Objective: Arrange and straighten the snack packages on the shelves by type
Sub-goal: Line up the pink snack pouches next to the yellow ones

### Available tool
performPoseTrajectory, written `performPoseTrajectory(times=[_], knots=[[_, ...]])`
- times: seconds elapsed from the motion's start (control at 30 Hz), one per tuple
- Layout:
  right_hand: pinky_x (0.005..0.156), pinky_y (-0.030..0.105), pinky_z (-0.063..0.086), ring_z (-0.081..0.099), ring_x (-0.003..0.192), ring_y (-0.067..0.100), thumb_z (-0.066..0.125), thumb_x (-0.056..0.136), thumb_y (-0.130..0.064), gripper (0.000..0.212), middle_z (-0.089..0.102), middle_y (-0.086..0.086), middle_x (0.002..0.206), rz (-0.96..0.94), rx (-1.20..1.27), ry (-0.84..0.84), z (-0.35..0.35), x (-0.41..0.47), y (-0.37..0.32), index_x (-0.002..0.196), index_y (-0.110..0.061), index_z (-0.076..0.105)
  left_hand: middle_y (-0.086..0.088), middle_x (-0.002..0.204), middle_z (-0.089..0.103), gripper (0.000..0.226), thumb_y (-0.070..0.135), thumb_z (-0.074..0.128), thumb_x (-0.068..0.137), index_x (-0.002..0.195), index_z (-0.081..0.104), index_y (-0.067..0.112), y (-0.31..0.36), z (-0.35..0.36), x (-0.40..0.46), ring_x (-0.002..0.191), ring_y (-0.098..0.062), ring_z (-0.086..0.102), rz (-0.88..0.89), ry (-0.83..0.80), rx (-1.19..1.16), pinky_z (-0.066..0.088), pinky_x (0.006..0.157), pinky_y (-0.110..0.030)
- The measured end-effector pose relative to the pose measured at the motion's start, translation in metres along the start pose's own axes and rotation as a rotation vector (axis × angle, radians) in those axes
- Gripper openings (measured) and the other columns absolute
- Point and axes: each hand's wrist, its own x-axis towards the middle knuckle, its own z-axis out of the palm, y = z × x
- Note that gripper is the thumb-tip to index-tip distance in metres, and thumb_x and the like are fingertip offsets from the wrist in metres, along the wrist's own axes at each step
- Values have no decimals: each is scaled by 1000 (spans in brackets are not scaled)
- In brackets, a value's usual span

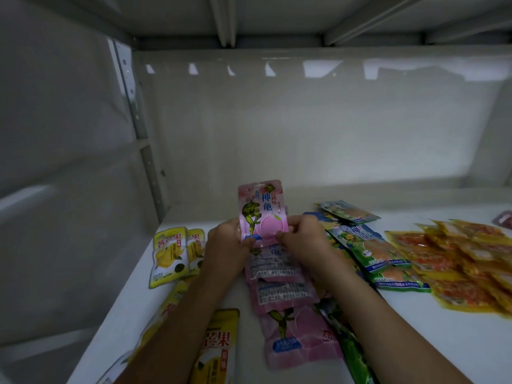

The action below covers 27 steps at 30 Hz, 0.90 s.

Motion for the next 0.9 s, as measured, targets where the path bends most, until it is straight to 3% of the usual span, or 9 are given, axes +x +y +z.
performPoseTrajectory(times=[0.07,0.1,0.17,0.27,0.33,0.43,0.53,0.63,0.9], knots=[[48,10,39,61,65,14,76,91,-16,6,66,-6,68,-11,-154,-20,-2,-1,-1,85,-16,76,6,62,40,43,9,79,86,63,44,15,-6,3,2,65,-21,41,-14,-30,44,28,52,-18],[46,13,38,59,66,16,77,92,-18,10,63,-4,68,-6,-211,-20,-3,-1,-1,84,-14,72,7,62,38,49,10,78,87,61,37,21,-8,5,3,65,-22,40,-15,-46,72,26,53,-23],[54,20,41,63,80,27,77,93,-21,19,67,7,82,7,-262,-11,-5,-1,-4,99,-3,73,6,63,36,53,12,74,90,63,31,25,-11,8,4,70,-28,43,-9,-69,124,25,61,-32],[80,41,53,66,101,37,75,96,-28,43,70,20,108,21,-271,9,-10,-2,-7,119,7,67,1,67,40,44,15,70,93,66,36,21,-12,6,5,78,-34,52,1,-68,134,32,65,-35],[67,41,48,62,92,36,73,97,-35,31,62,16,96,17,-344,-8,-15,-4,-7,99,-4,67,-5,75,54,34,20,72,93,70,46,17,-14,0,5,83,-31,57,3,-40,141,44,71,-36],[51,34,33,55,75,30,73,94,-42,42,52,10,79,20,-465,-48,-20,-4,-5,73,-11,53,-10,77,62,40,39,76,91,68,56,12,-16,-10,8,79,-29,63,-36,-96,222,53,73,-37],[49,31,30,55,80,31,69,94,-45,44,50,10,82,40,-587,-129,-26,-7,-8,71,-17,45,-4,57,44,60,59,74,87,58,46,14,-14,-15,5,54,-19,48,-65,-252,340,36,53,-32],[49,30,31,56,78,30,65,96,-42,41,51,9,85,35,-644,-200,-28,-9,-9,71,-17,45,1,55,40,65,71,70,85,59,45,17,-7,-18,2,48,-13,40,-82,-336,359,31,49,-30],[49,31,30,41,54,18,67,97,-49,53,41,4,66,109,-542,-249,-34,-7,-15,67,-15,40,2,47,31,55,49,83,84,76,74,-4,-2,-22,5,33,-9,25,-199,-452,104,21,44,-25]])
